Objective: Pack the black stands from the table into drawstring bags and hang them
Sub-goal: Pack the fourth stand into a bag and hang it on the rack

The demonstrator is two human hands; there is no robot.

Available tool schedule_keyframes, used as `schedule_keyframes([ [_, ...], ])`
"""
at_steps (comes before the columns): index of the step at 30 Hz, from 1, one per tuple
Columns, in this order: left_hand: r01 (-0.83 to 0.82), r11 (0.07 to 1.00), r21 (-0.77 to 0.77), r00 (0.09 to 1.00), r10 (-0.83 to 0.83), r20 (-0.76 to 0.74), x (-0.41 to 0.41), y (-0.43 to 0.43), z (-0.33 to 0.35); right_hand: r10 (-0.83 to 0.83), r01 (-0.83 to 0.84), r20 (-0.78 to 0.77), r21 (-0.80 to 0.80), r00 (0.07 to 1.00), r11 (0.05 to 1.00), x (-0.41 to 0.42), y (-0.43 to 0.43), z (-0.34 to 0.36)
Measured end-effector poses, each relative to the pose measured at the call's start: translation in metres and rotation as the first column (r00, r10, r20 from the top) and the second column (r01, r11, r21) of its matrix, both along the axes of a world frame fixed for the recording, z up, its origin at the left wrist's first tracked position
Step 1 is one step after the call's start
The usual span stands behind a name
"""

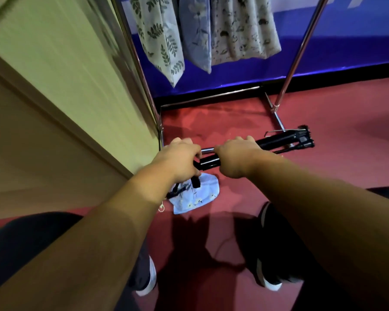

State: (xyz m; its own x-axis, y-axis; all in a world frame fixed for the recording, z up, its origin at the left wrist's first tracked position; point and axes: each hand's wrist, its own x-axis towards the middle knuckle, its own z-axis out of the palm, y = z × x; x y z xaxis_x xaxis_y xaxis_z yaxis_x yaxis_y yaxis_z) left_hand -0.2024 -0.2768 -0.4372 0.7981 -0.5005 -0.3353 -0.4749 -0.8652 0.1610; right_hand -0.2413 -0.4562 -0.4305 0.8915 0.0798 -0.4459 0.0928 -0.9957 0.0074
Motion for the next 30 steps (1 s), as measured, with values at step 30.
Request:
schedule_keyframes([
  [30, -0.786, 0.616, -0.053, 0.492, 0.572, -0.656, -0.011, 0.044, -0.298, -0.521, 0.613, -0.351, 0.239, 0.778, 0.753, 0.025, -0.026, -0.244],
])
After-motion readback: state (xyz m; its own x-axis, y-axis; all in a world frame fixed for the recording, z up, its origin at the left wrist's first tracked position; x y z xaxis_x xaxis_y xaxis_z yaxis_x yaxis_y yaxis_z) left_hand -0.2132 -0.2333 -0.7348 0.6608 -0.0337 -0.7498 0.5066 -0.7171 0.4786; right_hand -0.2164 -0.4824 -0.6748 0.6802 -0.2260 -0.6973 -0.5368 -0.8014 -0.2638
